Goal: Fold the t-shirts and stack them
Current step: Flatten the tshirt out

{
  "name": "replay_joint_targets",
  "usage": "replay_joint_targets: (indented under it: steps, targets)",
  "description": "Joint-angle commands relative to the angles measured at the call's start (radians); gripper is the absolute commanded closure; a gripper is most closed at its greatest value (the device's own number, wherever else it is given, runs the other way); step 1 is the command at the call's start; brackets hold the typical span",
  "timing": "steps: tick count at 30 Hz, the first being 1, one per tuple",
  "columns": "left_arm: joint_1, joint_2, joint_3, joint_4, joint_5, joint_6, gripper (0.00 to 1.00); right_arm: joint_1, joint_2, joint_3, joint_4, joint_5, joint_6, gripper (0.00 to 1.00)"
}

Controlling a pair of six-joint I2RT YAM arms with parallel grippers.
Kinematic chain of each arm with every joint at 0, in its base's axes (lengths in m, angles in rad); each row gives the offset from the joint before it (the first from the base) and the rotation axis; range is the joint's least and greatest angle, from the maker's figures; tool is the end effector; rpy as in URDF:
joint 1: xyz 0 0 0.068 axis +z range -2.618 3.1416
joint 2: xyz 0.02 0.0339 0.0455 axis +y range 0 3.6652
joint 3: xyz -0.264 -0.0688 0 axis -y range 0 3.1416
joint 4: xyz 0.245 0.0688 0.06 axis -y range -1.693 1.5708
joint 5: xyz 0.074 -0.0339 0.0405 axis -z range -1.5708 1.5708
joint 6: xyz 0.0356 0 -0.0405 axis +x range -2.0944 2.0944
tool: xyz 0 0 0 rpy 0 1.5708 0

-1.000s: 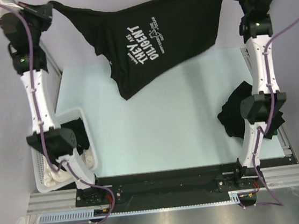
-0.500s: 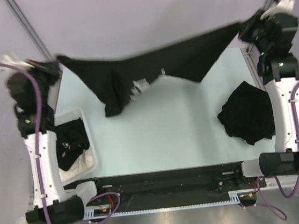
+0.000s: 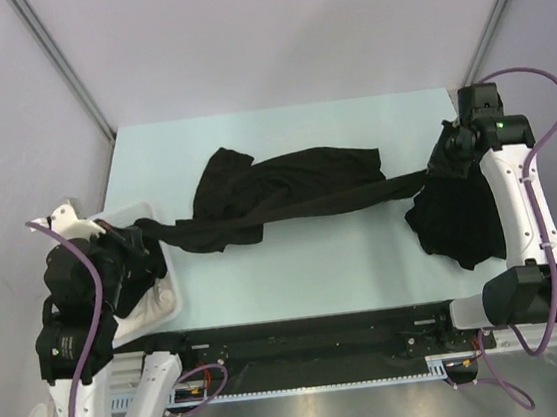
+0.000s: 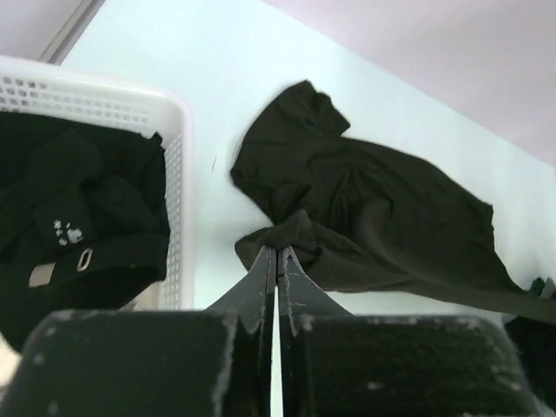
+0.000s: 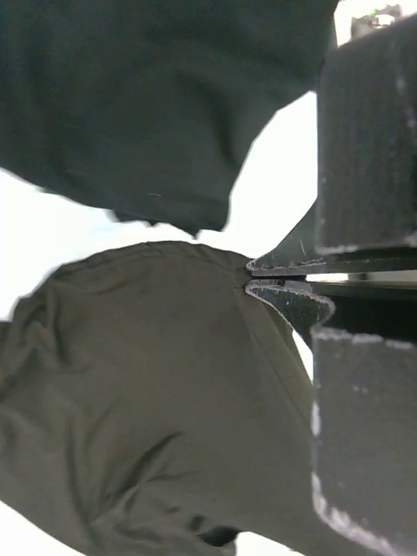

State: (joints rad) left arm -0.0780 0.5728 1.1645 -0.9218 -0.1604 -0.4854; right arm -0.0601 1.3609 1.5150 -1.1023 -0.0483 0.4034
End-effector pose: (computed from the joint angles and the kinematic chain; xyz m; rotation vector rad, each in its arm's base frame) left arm 0.0715 0.0001 0.4077 -0.4912 1.8386 -0.2307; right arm 0.2614 -0.0140 0.3796 0.5617 2.4659 0.1992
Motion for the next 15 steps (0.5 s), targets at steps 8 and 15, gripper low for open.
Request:
replay_joint_targets:
  steps: [8, 15]
  targets:
    - [0.006, -0.093, -0.14, -0.305, 0.269, -0.134, 1.0, 0.031, -0.141, -0.171, -0.295, -0.11, 0.064, 1.0]
    - [0.006, -0.108, -0.163, -0.454, 0.367, -0.138, 1.0, 0.031, -0.226, -0.317, -0.39, -0.188, 0.057, 1.0]
